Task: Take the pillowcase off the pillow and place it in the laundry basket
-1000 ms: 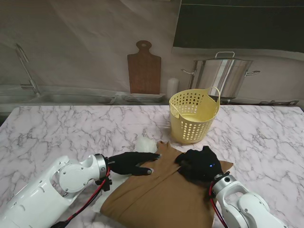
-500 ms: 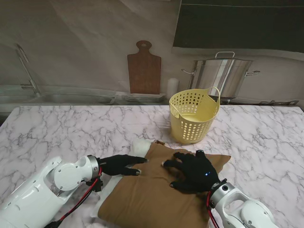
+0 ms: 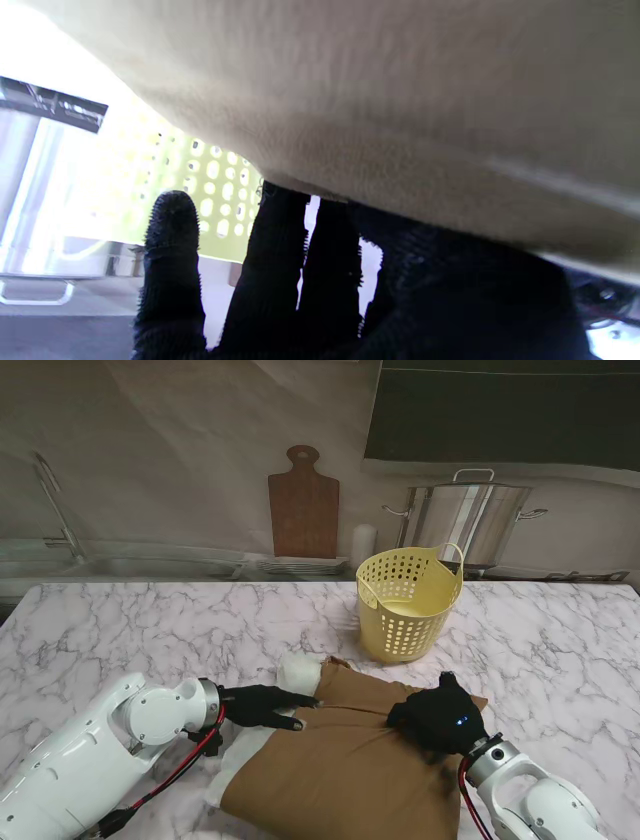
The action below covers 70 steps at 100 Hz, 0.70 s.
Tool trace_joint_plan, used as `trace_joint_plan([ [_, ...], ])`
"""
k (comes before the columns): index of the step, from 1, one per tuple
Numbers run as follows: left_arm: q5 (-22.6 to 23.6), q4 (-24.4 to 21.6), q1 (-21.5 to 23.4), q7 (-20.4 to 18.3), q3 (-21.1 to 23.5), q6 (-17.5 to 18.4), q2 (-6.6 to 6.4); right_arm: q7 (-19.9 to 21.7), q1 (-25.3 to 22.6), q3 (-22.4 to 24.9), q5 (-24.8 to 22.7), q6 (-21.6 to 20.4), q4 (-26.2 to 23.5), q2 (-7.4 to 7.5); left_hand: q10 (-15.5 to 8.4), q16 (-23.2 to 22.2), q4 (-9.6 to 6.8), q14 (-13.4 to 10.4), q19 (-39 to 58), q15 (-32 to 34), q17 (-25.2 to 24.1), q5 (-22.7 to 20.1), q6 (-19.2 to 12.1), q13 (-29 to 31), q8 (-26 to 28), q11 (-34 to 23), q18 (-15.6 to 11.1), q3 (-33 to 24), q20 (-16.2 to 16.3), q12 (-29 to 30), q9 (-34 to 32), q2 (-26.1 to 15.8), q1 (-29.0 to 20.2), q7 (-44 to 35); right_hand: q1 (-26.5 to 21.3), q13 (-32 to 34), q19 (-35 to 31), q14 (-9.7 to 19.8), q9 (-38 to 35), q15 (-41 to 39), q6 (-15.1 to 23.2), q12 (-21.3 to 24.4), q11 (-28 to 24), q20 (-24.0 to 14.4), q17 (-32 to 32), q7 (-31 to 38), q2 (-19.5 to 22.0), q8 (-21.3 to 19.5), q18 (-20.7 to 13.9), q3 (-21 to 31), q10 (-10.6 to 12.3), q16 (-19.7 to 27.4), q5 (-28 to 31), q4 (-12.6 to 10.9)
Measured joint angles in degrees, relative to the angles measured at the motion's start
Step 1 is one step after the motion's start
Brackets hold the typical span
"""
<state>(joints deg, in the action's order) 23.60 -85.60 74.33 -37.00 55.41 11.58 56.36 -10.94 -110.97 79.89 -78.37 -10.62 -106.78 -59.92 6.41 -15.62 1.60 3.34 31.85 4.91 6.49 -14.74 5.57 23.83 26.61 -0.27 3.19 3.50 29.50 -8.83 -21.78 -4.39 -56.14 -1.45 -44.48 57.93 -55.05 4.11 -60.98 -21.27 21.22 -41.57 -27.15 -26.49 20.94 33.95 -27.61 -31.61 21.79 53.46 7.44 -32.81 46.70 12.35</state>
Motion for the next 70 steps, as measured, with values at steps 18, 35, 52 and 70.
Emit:
trace_joint_plan([
  [18,0.1,-0.1,-0.1,-0.9,0.0,-0.1,-0.14,-0.9,-0.2,0.1,4.5,1.0,1.6,0.00,-0.1,0.0,0.00,-0.4,0.0,0.0,0.0,0.0,0.1,-0.6,-0.7,0.5,-0.5,0.0,0.0,0.2,0.2,0.0,0.0,0.2,6.5,-3.0,-1.2,0.7,4.8,2.7,1.6,8.2,1.2,0.0,-0.4,6.6,5.4,10.7,-0.9,-10.2,-1.8,3.7,-9.4,-3.3],
  [35,-0.8,0.6,-2.0,-1.9,-2.0,-1.1,-0.91,-1.1,-1.3,-0.3,16.0,0.9,0.9,-0.58,-0.2,0.0,0.00,-1.1,0.0,-0.5,-0.2,0.1,0.2,-1.2,-1.3,1.0,-1.6,0.0,0.0,0.2,0.4,0.2,0.0,0.3,19.7,-14.4,1.6,-7.0,23.4,8.5,-15.8,21.0,8.0,0.0,-6.2,-12.4,16.2,7.0,-0.8,-29.9,-11.5,10.4,-18.3,-7.6],
  [52,-2.0,1.1,-5.0,-3.4,-4.9,-3.6,-1.24,-0.5,-4.4,-0.2,12.2,-1.2,-4.1,-1.03,-0.4,0.0,0.00,-1.5,0.0,-0.5,-0.2,0.1,0.2,-1.4,-1.4,1.3,-2.1,0.0,0.0,0.3,0.4,1.0,0.0,0.3,33.4,-24.3,7.4,-15.0,35.4,13.7,-21.2,31.3,15.3,0.7,-11.1,-25.9,18.6,8.6,0.5,-31.9,-15.1,16.7,-30.1,-7.9],
  [70,-3.7,2.5,-8.9,-3.9,-9.1,-6.3,-1.40,5.8,-7.2,0.2,12.3,-3.0,-8.4,-0.84,-0.4,0.0,0.00,-1.7,0.5,0.5,0.0,0.0,0.2,-1.4,-1.4,1.2,-2.1,0.0,0.0,0.3,0.4,1.0,-0.1,0.3,43.3,-30.4,12.3,-17.0,44.1,15.9,-21.2,34.8,20.4,2.6,-13.3,-33.8,12.6,8.7,3.5,-22.2,-14.5,19.8,-35.9,-7.4],
])
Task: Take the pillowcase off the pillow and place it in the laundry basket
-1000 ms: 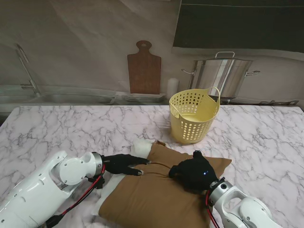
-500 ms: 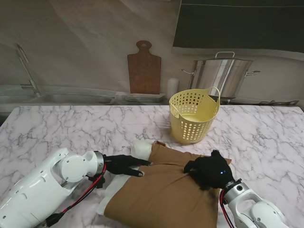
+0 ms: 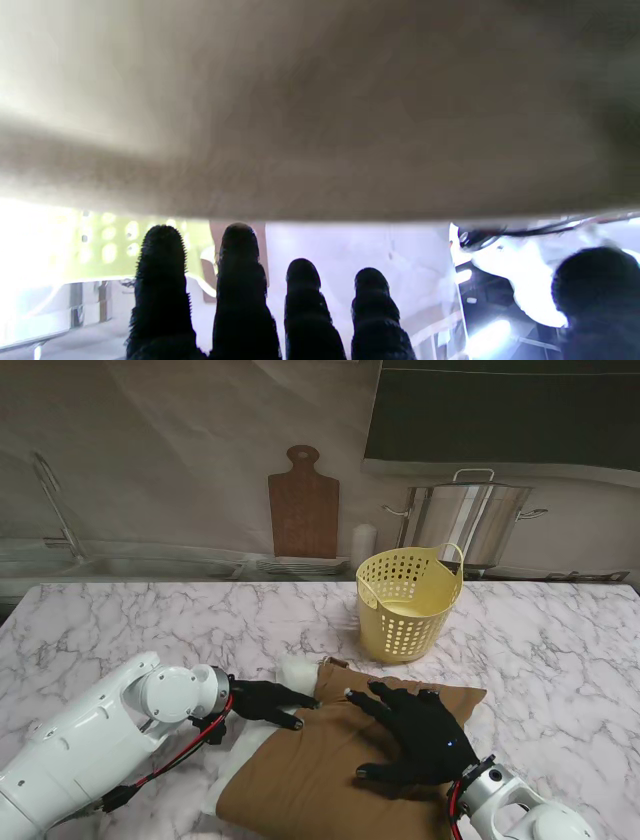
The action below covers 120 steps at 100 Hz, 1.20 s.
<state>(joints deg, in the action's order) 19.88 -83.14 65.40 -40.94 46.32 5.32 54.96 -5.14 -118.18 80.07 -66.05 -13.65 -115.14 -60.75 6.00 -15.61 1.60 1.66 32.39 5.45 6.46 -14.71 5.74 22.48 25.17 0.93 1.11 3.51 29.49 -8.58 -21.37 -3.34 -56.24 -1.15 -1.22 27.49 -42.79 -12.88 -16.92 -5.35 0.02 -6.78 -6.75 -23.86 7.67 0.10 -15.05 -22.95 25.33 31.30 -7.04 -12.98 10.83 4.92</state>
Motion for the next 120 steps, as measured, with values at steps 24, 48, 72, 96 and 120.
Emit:
trace_joint_plan([
  [24,-0.9,0.6,-1.0,-0.9,-0.5,-0.9,0.31,11.2,1.3,-4.6,-5.7,3.9,-1.9,2.03,0.0,0.0,0.03,-0.1,0.1,0.3,0.2,-0.6,0.0,0.1,0.0,-0.2,0.0,0.1,0.0,0.0,-0.1,0.0,-0.4,0.0,-23.3,13.7,-10.3,-0.4,-7.3,-3.6,4.8,-4.7,-6.5,-5.6,14.5,8.3,-14.4,-9.6,2.0,-5.0,3.2,-5.1,1.7,1.4],
  [48,4.9,-2.5,5.8,0.5,7.4,3.3,1.15,4.6,7.8,-7.2,2.4,4.4,5.1,1.09,-0.1,0.0,0.03,0.3,0.1,0.3,0.4,-0.6,0.1,0.5,0.0,-0.5,0.4,0.1,0.0,-0.1,-0.1,-0.5,-0.6,0.0,-33.0,34.9,-28.9,4.8,-37.0,-17.6,15.0,-19.1,-13.5,-8.9,30.2,26.1,-17.5,-11.0,-6.7,-4.6,9.2,-16.2,24.5,12.4],
  [72,11.9,-8.4,18.7,9.8,20.4,11.3,2.36,5.6,8.6,-3.9,12.6,-0.6,7.1,-0.33,1.9,0.0,0.03,2.8,0.1,0.9,0.6,-3.7,0.6,0.9,-0.6,-1.9,3.0,-0.1,0.0,-0.4,-1.3,0.0,-0.6,-1.0,-36.6,37.6,-32.4,6.4,-40.1,-25.3,15.1,-28.0,-21.4,-9.0,33.5,32.5,-19.2,-10.9,-8.1,-4.6,8.7,-19.1,32.6,13.1],
  [96,18.3,-11.1,24.6,11.2,29.8,16.4,2.11,8.2,9.3,-1.6,18.1,-2.7,7.9,-0.31,2.7,-1.3,0.03,7.4,0.1,2.8,0.8,-12.2,-1.1,3.8,3.7,-4.9,8.3,-1.7,0.0,-2.3,-4.9,6.8,-7.0,-7.7,-39.2,38.6,-32.4,6.6,-42.6,-26.8,14.8,-31.1,-26.0,-9.0,33.8,36.9,-19.2,-11.7,-8.2,-3.0,7.3,-19.1,33.4,13.1],
  [120,12.0,-7.5,22.4,10.6,26.4,13.8,0.69,7.9,11.3,-3.0,18.5,-2.9,9.5,-0.06,3.0,-1.4,-0.43,7.6,0.1,3.0,0.2,-3.5,1.7,3.2,-2.5,-2.7,8.3,-2.3,-0.1,-2.1,-1.0,6.1,1.7,-1.0,-39.2,39.8,-32.5,6.7,-43.3,-29.1,14.6,-31.8,-27.2,-8.7,33.8,37.6,-19.2,-11.9,-8.2,-2.2,7.1,-19.8,34.0,13.1],
])
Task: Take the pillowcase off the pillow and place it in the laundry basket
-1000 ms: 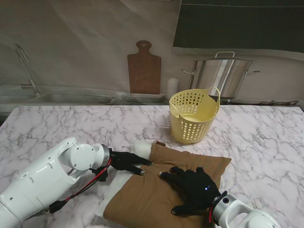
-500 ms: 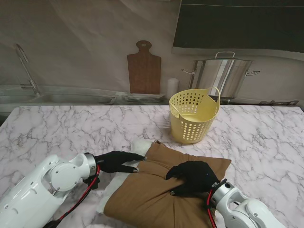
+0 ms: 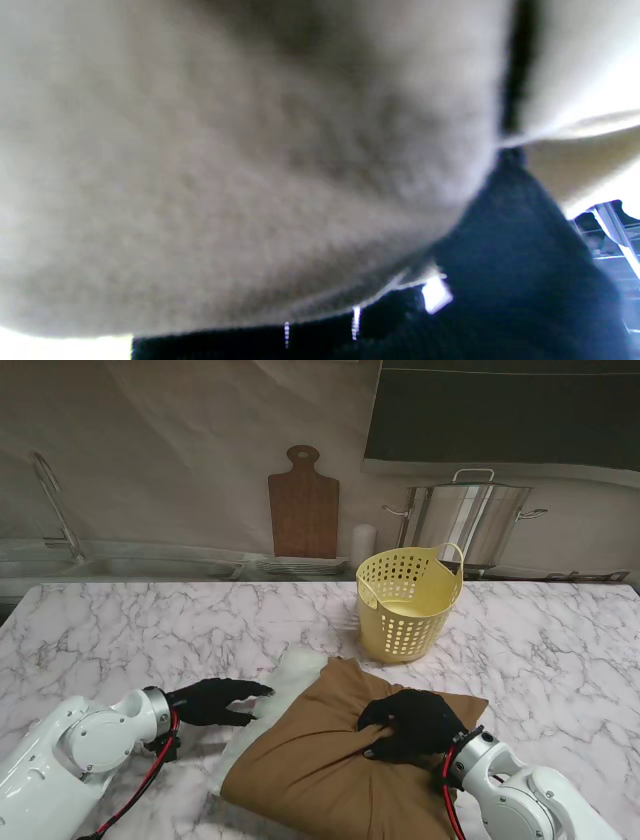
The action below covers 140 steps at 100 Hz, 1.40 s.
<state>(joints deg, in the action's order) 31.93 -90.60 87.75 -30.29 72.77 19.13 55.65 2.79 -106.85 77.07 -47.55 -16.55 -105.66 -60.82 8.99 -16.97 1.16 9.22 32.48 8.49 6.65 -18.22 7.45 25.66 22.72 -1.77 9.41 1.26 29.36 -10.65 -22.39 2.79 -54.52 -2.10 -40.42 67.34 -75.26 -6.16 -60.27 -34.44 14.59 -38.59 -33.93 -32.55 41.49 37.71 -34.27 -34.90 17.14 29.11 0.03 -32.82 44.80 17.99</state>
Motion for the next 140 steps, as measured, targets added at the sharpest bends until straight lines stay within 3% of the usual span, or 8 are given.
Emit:
trace_joint_plan([
  [37,-5.4,-1.2,0.0,2.9,-3.7,1.3,0.60,0.8,2.0,-1.3,1.0,-0.2,1.7,0.20,1.4,-0.4,-0.20,1.6,0.0,0.0,0.0,2.3,0.9,-0.2,-3.0,0.0,0.1,-0.2,0.0,0.7,0.1,-3.7,1.8,0.7,0.0,0.9,0.0,0.0,-0.1,-1.8,-0.1,-0.3,-0.9,0.1,0.0,0.7,0.0,-0.6,0.0,0.5,-0.6,-1.4,0.0,0.5],
  [47,-9.4,-1.6,0.0,2.5,-4.2,1.6,0.67,0.1,2.5,-1.7,1.0,-0.4,2.3,0.20,1.6,-0.6,-0.20,2.9,0.0,-0.3,0.0,-0.8,0.9,0.1,-3.7,-0.2,0.2,-0.2,0.0,1.3,-1.2,-3.7,0.7,-0.7,0.0,0.9,0.0,0.0,-0.1,-1.8,-0.1,0.2,-0.9,0.2,-1.5,0.7,0.0,-0.6,0.0,0.5,-0.7,-1.5,0.0,0.5],
  [63,-7.9,-1.0,-4.8,-7.7,-9.6,1.3,-1.22,-1.9,2.3,-1.6,-3.9,-0.7,2.7,0.20,2.0,-0.6,-0.20,3.0,0.0,-1.3,0.0,-1.6,1.9,0.1,-3.8,0.6,0.1,-0.4,0.0,1.3,-1.1,-4.1,-1.2,-0.6,7.3,-5.5,6.8,0.0,6.1,4.4,0.7,6.0,3.2,0.3,-11.6,8.3,1.4,12.2,0.1,1.5,0.9,-2.1,-8.3,0.1],
  [79,-7.2,0.2,-7.5,-7.2,-12.5,-1.5,-1.53,0.7,0.1,0.2,-5.4,-0.2,0.6,0.33,2.0,-0.9,-0.20,3.0,0.0,-0.4,0.0,-1.6,1.5,0.1,-3.8,0.5,0.2,0.0,0.0,1.2,-0.7,-3.5,-1.0,-0.5,17.8,-23.8,18.8,-0.3,22.2,18.6,-2.4,15.0,11.5,2.2,-25.6,-9.7,12.1,6.2,2.2,-0.5,-2.9,7.7,-9.3,-9.3],
  [94,-7.0,1.0,-10.7,-9.7,-16.3,-3.3,-2.07,-8.3,-4.1,1.1,-9.3,0.8,-1.4,0.21,2.1,-0.9,-0.20,2.9,0.0,-1.2,0.0,-0.2,1.6,-1.1,-3.8,1.0,0.2,0.0,0.0,1.2,0.0,-3.8,-0.4,0.8,19.5,-32.8,25.1,-2.4,31.2,25.3,-12.8,21.6,17.2,4.3,-30.7,-21.2,16.9,8.3,2.8,-8.1,-7.3,14.5,-19.7,-10.5],
  [109,-5.5,0.6,-11.7,-10.5,-17.5,-4.7,-2.23,-11.7,-8.3,2.0,-14.4,1.1,-5.1,-0.21,1.9,-1.2,-0.17,1.4,0.0,-1.1,-0.1,0.8,1.6,-1.9,-3.8,1.3,0.1,0.5,0.0,1.2,0.7,-3.8,0.6,0.8,24.3,-36.4,29.8,-4.0,38.5,26.9,-13.8,25.3,19.5,5.1,-33.1,-31.5,18.5,10.5,4.4,-5.3,-7.7,16.5,-30.6,-12.7],
  [131,-3.2,-0.5,-13.1,-10.8,-19.6,-8.1,-2.24,-10.2,-9.7,0.9,-18.7,-1.3,-8.6,0.44,1.2,-1.4,0.27,0.2,0.0,0.2,-0.1,0.8,1.4,-2.3,-3.8,1.3,0.0,1.0,0.0,1.2,0.7,-3.8,0.7,0.8,27.5,-39.0,32.8,-3.0,41.7,27.7,-5.0,26.1,20.0,5.3,-34.7,-22.7,9.6,4.1,5.0,2.3,-6.7,16.7,-27.2,-12.8],
  [140,-3.3,-0.4,-14.4,-11.1,-21.0,-8.9,-2.24,-7.5,-9.3,0.0,-19.1,-2.5,-8.7,0.86,1.2,-1.4,0.27,0.2,0.0,0.4,-0.1,0.8,1.4,-2.3,-3.8,1.3,0.0,1.0,0.0,1.2,0.7,-3.8,0.7,0.8,11.7,-33.6,32.6,-1.2,30.1,26.9,1.4,23.4,16.2,6.3,-32.3,-11.8,7.3,-1.5,5.0,-0.5,-1.2,16.7,-16.6,-13.0],
])
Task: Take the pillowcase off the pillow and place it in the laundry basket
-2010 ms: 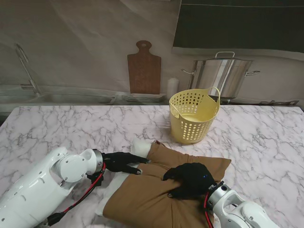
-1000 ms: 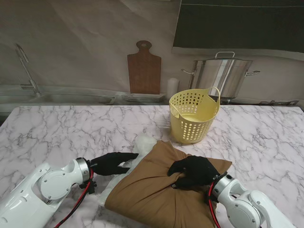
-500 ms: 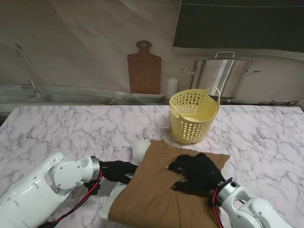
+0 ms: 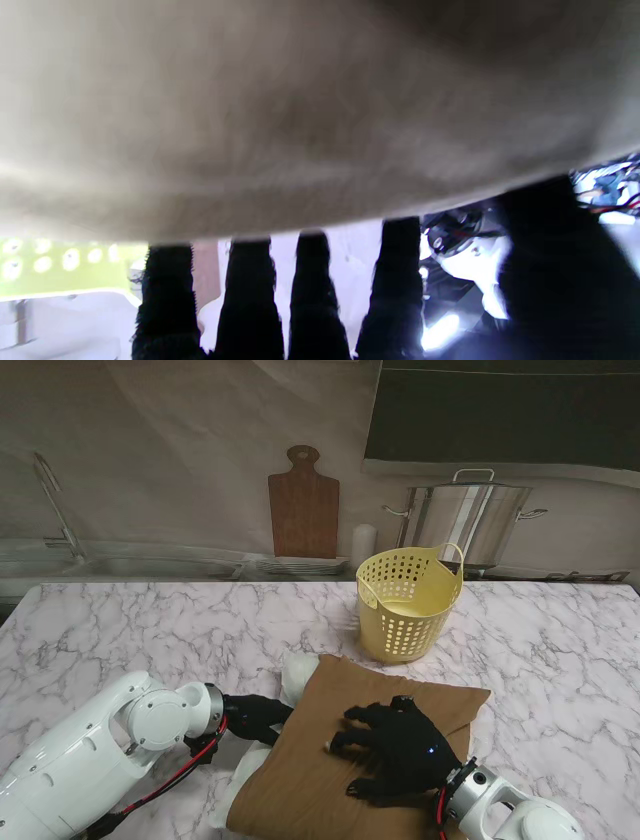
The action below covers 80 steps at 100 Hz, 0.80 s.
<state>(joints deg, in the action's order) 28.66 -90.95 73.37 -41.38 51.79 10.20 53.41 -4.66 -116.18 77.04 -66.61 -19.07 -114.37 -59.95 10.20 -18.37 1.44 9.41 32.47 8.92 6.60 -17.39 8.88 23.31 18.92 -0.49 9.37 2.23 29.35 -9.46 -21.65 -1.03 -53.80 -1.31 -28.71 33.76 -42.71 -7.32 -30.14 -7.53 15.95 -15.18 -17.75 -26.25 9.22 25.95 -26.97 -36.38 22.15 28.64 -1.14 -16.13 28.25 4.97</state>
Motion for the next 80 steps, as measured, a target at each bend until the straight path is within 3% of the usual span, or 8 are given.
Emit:
trace_joint_plan([
  [5,-0.2,0.2,-0.5,-0.1,-0.4,-0.3,0.02,0.3,0.3,-0.4,-0.5,-0.4,0.1,0.15,0.0,0.0,0.01,0.0,0.0,0.1,0.0,0.0,0.0,0.0,0.0,-0.1,0.0,0.0,0.0,0.0,0.0,0.0,0.0,0.0,-6.5,4.4,-0.8,1.1,-8.5,-1.6,2.4,-3.1,-2.6,1.6,1.2,8.2,-1.1,2.3,0.0,0.0,3.2,-0.9,3.0,0.1],
  [9,-0.5,0.4,-0.8,-0.1,-0.6,-0.4,0.08,0.7,0.7,-0.6,-0.5,-0.6,0.4,0.20,0.0,0.0,0.01,0.0,0.0,0.1,0.0,0.0,0.0,0.0,0.0,-0.1,0.0,0.0,0.0,0.0,0.0,0.0,0.0,0.0,-9.2,10.5,-1.6,1.8,-19.0,-3.7,4.0,-10.0,-3.0,3.1,1.9,15.6,-2.7,5.7,0.0,7.5,4.3,-3.0,9.5,3.1],
  [21,-0.8,0.6,-1.2,-0.4,-1.1,-0.4,0.15,7.4,1.2,0.3,6.1,-0.6,0.4,0.00,-0.1,-0.1,0.01,0.0,0.0,0.1,0.0,0.0,-0.3,0.0,0.0,-0.1,-0.2,0.0,0.0,0.0,0.0,0.0,0.2,0.0,-11.0,16.5,-4.8,2.7,-29.2,-5.4,4.1,-19.2,-2.3,3.6,4.9,17.5,-5.5,4.0,0.1,16.9,4.3,-7.9,18.6,6.8],
  [32,-0.9,0.7,-1.5,-0.9,-1.2,-0.6,0.22,8.0,0.1,3.9,1.7,-0.8,-0.5,-0.43,-0.9,-0.1,0.01,-0.9,0.0,-0.2,0.0,0.6,-0.9,-0.2,-0.1,0.1,-0.2,0.0,0.1,0.0,0.0,-0.9,0.7,0.0,-11.0,19.2,-7.4,7.1,-30.8,-6.5,4.1,-24.0,-5.3,3.2,7.4,16.9,-6.1,0.9,0.1,19.2,6.5,-12.8,19.2,8.3],
  [40,-0.9,0.6,-1.5,-1.4,-1.2,-0.9,0.37,9.6,-1.9,6.9,-1.2,-1.0,-2.2,-0.46,-2.1,-0.1,0.01,-3.1,0.0,-0.2,0.0,1.1,-1.9,-0.1,-0.1,0.1,-0.2,-0.1,0.1,0.0,0.0,-1.5,1.4,0.0,-11.0,19.2,-8.0,8.5,-30.8,-6.5,4.2,-24.9,-6.3,2.7,8.1,15.9,-6.1,-0.2,0.0,20.7,7.6,-13.8,19.2,8.3],
  [50,-0.9,0.3,-1.3,-1.9,-1.2,-1.1,0.57,14.7,-5.3,10.3,-2.3,0.8,-6.0,-0.34,-2.8,-0.1,0.01,-3.6,0.0,-0.2,0.0,1.1,-2.5,-0.1,-0.1,0.1,-0.3,-0.1,0.1,0.0,0.0,-1.5,1.5,0.0,-11.9,19.2,-8.2,9.7,-30.8,-6.5,6.4,-25.5,-6.5,2.6,8.3,15.3,-6.0,-1.9,-0.1,23.6,8.5,-13.8,19.3,8.3],
  [59,-0.9,0.2,-1.3,-2.3,-1.1,-1.1,0.60,15.1,-6.6,11.0,-2.4,3.2,-6.6,-0.08,-3.0,-0.1,0.01,-4.2,0.0,-0.6,0.0,1.6,-2.5,-0.3,-0.1,0.1,-0.3,0.0,0.1,0.0,0.0,-1.5,1.5,0.0,-12.4,19.1,-8.2,11.1,-30.8,-6.5,8.0,-25.5,-6.5,2.6,8.3,15.3,-5.3,-3.5,-0.7,24.3,9.4,-13.8,19.3,8.1],
  [80,-1.0,0.1,-1.3,-2.8,-1.1,-1.4,0.59,15.4,-4.8,10.1,-0.4,3.5,-3.9,0.22,-3.2,-0.1,0.01,-4.7,0.0,-0.7,0.0,1.6,-2.5,-0.8,-0.1,0.2,-0.3,0.0,0.1,0.0,0.0,-1.5,1.5,0.1,-12.4,19.1,-8.9,12.1,-31.4,-6.5,9.2,-25.7,-6.5,2.1,8.3,15.3,-5.3,-4.1,-0.9,24.3,10.1,-14.8,19.9,8.1],
])
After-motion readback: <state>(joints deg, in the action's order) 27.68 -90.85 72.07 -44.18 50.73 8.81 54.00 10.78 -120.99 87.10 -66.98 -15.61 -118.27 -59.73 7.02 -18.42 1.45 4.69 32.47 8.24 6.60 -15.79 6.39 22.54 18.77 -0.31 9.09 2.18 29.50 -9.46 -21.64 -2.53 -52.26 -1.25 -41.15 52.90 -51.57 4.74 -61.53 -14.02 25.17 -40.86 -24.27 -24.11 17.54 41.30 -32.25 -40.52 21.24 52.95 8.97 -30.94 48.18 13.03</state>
